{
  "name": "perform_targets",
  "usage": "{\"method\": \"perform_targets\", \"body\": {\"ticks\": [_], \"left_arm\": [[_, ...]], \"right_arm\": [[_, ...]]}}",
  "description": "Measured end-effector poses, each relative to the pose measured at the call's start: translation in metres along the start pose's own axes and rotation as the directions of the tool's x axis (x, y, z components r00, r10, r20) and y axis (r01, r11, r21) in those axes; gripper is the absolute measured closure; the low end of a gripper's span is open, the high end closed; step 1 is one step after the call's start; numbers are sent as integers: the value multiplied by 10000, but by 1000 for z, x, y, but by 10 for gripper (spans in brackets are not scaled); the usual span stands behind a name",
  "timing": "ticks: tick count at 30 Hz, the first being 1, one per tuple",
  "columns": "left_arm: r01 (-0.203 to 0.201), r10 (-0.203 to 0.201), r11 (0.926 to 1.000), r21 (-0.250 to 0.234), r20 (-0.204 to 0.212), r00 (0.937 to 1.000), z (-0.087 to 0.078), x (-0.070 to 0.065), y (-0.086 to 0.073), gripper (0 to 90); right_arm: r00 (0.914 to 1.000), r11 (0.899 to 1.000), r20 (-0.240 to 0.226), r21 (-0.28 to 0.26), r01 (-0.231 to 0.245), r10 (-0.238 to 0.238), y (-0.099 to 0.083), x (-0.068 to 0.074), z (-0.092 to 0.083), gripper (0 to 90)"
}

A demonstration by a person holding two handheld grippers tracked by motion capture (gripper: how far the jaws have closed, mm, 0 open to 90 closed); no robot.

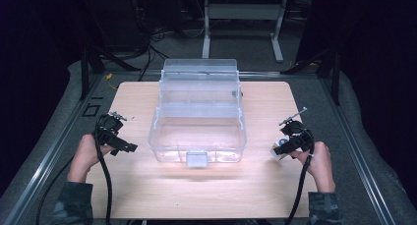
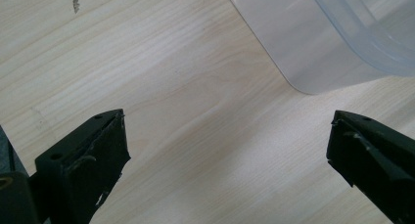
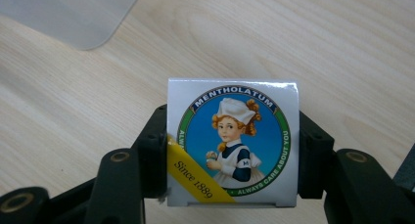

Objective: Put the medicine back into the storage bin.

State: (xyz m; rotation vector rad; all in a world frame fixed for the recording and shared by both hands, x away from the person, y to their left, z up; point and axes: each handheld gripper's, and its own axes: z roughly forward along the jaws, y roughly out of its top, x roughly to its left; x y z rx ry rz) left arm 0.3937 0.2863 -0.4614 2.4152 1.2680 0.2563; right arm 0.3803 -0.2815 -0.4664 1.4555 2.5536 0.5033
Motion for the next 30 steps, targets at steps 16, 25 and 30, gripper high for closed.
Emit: {"method": "perform_targets", "body": {"ticks": [16, 25, 30], "left_arm": [[-164, 163, 9999, 43, 76, 9998, -1, -2, 0, 30], [-95, 94, 9999, 49, 83, 9999, 0, -1, -1, 30], [-97, 97, 10000, 20, 65, 9999, 0, 0, -1, 30]], "right_arm": [[9958, 9956, -325, -392, 847, -859, 22, 27, -15, 452], [9915, 9916, -458, -487, 1197, -1220, 33, 33, -23, 452], [9904, 9905, -445, -492, 1283, -1305, 38, 35, -29, 452]]}}
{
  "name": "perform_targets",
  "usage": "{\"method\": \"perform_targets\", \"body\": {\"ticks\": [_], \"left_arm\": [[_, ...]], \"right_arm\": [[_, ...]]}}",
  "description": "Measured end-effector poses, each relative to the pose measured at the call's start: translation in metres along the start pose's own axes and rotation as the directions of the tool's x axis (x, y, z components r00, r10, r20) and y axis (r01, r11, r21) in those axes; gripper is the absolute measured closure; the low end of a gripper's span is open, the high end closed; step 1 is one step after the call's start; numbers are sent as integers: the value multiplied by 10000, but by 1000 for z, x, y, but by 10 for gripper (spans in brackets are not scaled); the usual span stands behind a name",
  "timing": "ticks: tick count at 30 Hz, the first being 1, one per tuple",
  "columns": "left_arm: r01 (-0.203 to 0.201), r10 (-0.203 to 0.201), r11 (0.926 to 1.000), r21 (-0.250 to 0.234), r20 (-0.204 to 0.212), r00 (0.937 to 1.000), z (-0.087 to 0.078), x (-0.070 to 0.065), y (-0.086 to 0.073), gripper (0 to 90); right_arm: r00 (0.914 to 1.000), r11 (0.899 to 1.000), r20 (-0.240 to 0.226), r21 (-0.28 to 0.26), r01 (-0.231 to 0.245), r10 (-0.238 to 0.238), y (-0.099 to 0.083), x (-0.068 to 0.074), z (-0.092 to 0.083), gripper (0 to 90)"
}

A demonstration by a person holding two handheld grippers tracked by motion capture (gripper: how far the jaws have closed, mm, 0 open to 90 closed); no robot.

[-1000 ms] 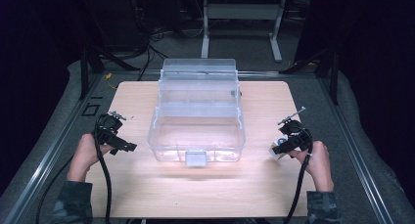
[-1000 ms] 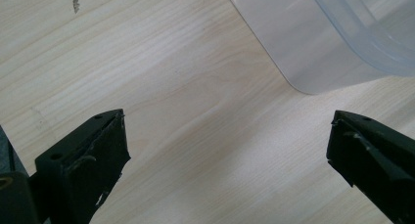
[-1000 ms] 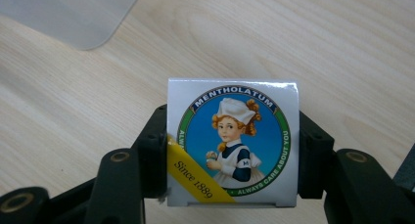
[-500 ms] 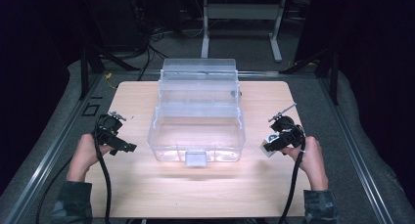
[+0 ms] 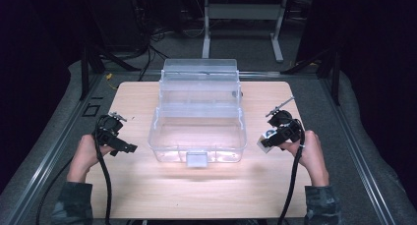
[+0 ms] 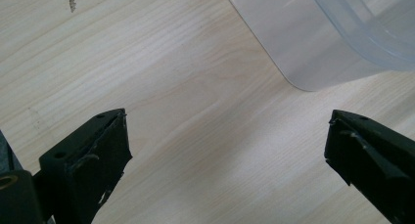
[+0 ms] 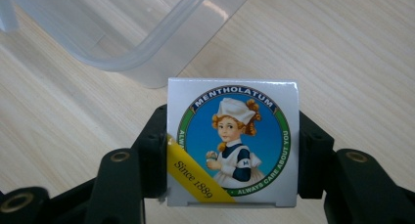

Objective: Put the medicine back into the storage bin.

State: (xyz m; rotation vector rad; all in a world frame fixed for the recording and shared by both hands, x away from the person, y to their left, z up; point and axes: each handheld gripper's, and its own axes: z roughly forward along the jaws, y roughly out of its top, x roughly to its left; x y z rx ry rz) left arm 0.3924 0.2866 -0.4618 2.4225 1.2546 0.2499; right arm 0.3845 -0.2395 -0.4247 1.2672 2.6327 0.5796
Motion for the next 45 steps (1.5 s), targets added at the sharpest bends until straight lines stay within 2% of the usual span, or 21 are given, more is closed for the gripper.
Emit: {"method": "perform_targets", "body": {"ticks": [13, 21, 29, 31, 36, 43, 45], "left_arm": [[-19, 19, 10000, 28, 0, 10000, 0, -1, 0, 29], [-49, 49, 10000, 56, 8, 10000, 0, -1, 0, 29], [-78, 78, 9999, 97, 12, 10000, 1, -1, 0, 30], [-86, 86, 9999, 92, 7, 10000, 1, -1, 0, 30], [-107, 107, 9999, 129, -11, 9999, 2, -1, 0, 30], [-167, 167, 9997, 189, -4, 9999, 2, -1, 0, 31], [-182, 182, 9997, 188, -6, 9998, 2, -2, 0, 32]], "right_arm": [[9993, 9994, 186, -74, 332, -331, 15, 4, -17, 453], [9967, 9975, 429, -122, 693, -688, 32, 11, -31, 453], [9932, 9944, 508, -85, 1050, -1044, 49, 19, -36, 453], [9925, 9930, 389, -194, 1169, -1161, 54, 23, -37, 453], [9880, 9888, 433, -110, 1485, -1479, 67, 33, -35, 453], [9841, 9842, 173, -82, 1767, -1765, 80, 45, -26, 453], [9817, 9818, -81, -43, 1900, -1900, 86, 50, -18, 452]]}}
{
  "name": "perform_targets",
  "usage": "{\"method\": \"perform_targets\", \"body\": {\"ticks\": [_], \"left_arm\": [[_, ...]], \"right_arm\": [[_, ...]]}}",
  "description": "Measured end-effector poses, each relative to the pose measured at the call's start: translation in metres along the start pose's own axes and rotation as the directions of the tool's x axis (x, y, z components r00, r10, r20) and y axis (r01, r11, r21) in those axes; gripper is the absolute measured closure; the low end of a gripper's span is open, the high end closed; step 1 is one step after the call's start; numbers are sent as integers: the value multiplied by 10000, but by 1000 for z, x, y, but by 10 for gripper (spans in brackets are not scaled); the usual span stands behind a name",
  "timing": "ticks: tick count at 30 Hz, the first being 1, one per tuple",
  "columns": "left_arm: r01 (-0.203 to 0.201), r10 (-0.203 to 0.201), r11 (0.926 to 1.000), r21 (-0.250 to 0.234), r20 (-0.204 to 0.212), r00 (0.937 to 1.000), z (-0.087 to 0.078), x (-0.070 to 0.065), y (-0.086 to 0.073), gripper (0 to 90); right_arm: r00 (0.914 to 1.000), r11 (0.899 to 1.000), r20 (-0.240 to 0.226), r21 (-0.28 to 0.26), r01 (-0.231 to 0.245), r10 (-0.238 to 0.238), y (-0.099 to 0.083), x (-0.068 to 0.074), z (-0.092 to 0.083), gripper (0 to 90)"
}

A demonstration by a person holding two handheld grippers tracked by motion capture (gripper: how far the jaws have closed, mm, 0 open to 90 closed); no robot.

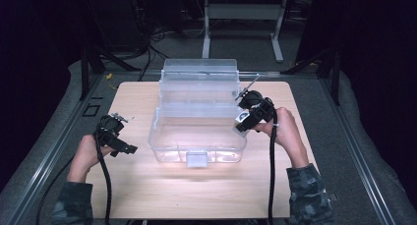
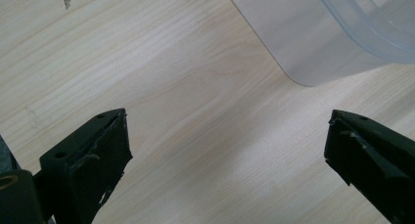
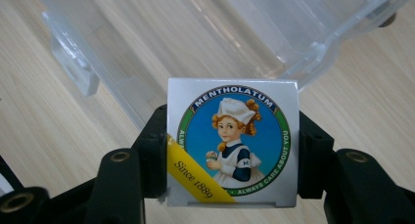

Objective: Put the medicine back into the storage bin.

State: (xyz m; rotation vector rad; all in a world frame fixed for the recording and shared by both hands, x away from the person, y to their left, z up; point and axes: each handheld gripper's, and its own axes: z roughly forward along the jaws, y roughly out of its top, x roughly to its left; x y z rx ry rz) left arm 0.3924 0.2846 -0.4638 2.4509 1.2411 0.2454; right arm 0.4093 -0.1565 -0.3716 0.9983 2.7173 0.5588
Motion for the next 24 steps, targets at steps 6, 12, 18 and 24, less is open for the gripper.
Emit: {"method": "perform_targets", "body": {"ticks": [6, 12, 18, 24], "left_arm": [[-26, 26, 10000, -6, 10, 10000, 0, 0, 0, 33], [-22, 21, 10000, 11, 6, 10000, 0, 0, 0, 33], [-69, 69, 10000, 63, -27, 10000, 1, -1, 0, 34], [-86, 87, 9999, 114, -103, 9999, 1, -2, 0, 34]], "right_arm": [[9992, 10000, -396, 70, 40, -37, 7, 5, 13, 452], [9976, 9995, -690, 322, 22, 0, 10, 11, 34, 452], [9951, 9978, -966, 638, -149, 210, 5, 8, 52, 452], [9946, 9955, -956, 893, -315, 400, -1, 11, 61, 451]]}}
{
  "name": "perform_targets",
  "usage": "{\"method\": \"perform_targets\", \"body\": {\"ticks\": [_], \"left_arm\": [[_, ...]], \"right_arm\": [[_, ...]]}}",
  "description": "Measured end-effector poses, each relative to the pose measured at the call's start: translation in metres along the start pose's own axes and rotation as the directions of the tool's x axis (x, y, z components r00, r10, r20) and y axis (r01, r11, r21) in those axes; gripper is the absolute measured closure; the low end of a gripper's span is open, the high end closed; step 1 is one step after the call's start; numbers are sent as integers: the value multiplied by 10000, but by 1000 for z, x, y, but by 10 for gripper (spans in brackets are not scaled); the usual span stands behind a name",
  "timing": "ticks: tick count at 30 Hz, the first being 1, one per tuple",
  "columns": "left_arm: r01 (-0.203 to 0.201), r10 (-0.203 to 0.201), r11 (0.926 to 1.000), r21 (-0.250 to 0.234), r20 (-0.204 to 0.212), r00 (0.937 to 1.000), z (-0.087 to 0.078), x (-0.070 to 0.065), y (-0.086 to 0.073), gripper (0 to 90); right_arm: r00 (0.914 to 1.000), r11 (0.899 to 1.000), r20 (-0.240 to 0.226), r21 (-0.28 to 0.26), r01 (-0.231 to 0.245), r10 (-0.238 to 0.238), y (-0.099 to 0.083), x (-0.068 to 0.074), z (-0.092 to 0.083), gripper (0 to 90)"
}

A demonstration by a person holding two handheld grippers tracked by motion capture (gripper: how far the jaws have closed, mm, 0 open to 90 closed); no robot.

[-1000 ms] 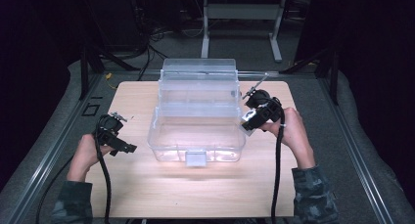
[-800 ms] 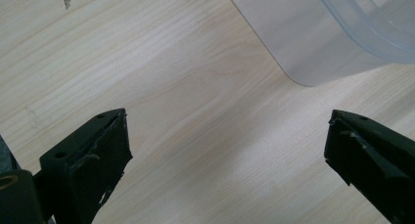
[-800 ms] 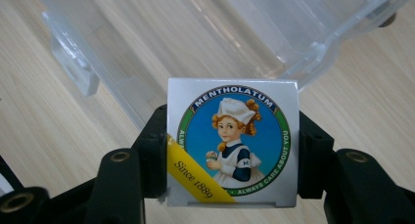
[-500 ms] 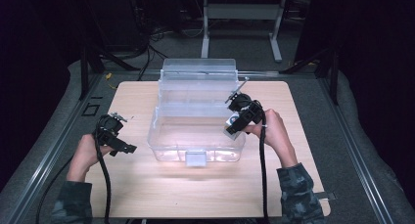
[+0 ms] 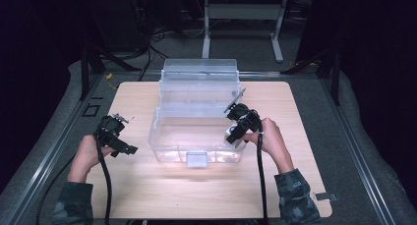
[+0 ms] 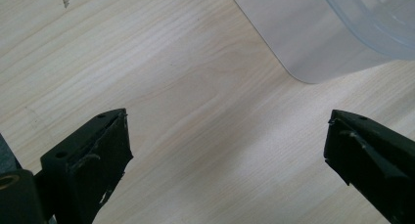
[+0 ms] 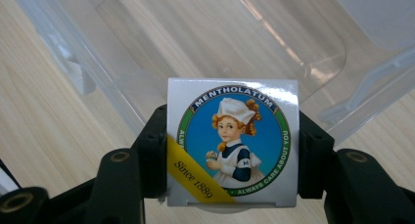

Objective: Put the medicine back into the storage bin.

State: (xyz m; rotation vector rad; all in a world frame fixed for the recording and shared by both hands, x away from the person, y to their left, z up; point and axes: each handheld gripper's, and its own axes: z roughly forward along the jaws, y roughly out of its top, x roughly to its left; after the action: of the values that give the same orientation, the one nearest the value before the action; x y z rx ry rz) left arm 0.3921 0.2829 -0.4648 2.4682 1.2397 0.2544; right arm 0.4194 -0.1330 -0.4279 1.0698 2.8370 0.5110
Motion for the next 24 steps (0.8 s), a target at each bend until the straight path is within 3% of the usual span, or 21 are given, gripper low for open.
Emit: {"method": "perform_targets", "body": {"ticks": [2, 5, 6, 7, 8, 9, 10, 12, 13, 14, 16, 22, 23, 24], "left_arm": [[-5, 5, 10000, 14, -41, 10000, 0, 0, 0, 34], [-14, 14, 10000, 40, -45, 10000, 0, 0, 0, 34], [-10, 11, 10000, 44, -46, 10000, 0, -1, 0, 34], [-12, 12, 10000, 52, -29, 10000, 0, -1, 0, 36], [-22, 22, 10000, 62, -22, 10000, 0, -1, 0, 36], [-32, 32, 10000, 70, -24, 10000, 1, -1, 0, 36], [-32, 32, 10000, 70, -24, 10000, 1, -1, 0, 36], [-35, 35, 10000, 77, -28, 10000, 1, -1, 1, 36], [-35, 35, 10000, 77, -28, 10000, 1, -1, 1, 36], [-40, 40, 10000, 83, -23, 10000, 1, -1, 0, 36], [-50, 51, 9999, 87, -12, 10000, 1, -1, 0, 36], [-53, 53, 9999, 127, -17, 10000, 2, -2, 1, 37], [-94, 94, 9999, 142, -12, 10000, 2, -2, 1, 37], [-94, 94, 9999, 130, -13, 10000, 2, -2, 1, 36]], "right_arm": [[9996, 9997, 280, 235, 15, -21, -1, 1, 2, 451], [9999, 9997, 91, 240, -59, 57, -3, 0, 6, 451], [9979, 9997, -626, -191, -148, 136, -5, -2, 9, 450], [9996, 9993, 216, 323, -171, 164, -4, -1, 7, 451], [9991, 9983, 407, 567, -128, 105, -4, -1, 5, 450], [9990, 9998, -402, -7, -216, 215, -6, -3, 9, 450], [9990, 9998, -402, -7, -216, 215, -6, -3, 9, 450], [9990, 9988, 417, 469, -158, 138, -4, 0, 7, 450], [9994, 9990, 303, 402, -176, 164, -4, 0, 7, 450], [9988, 9997, -437, 63, -231, 234, -5, -2, 10, 450], [9981, 9996, -538, -26, -291, 289, -5, -2, 12, 450], [9987, 9991, -438, 347, -245, 261, -2, 0, 18, 449], [9994, 9991, -215, 322, -273, 280, -1, 2, 21, 450], [9990, 9985, -359, 494, -254, 272, -1, 1, 21, 449]]}}
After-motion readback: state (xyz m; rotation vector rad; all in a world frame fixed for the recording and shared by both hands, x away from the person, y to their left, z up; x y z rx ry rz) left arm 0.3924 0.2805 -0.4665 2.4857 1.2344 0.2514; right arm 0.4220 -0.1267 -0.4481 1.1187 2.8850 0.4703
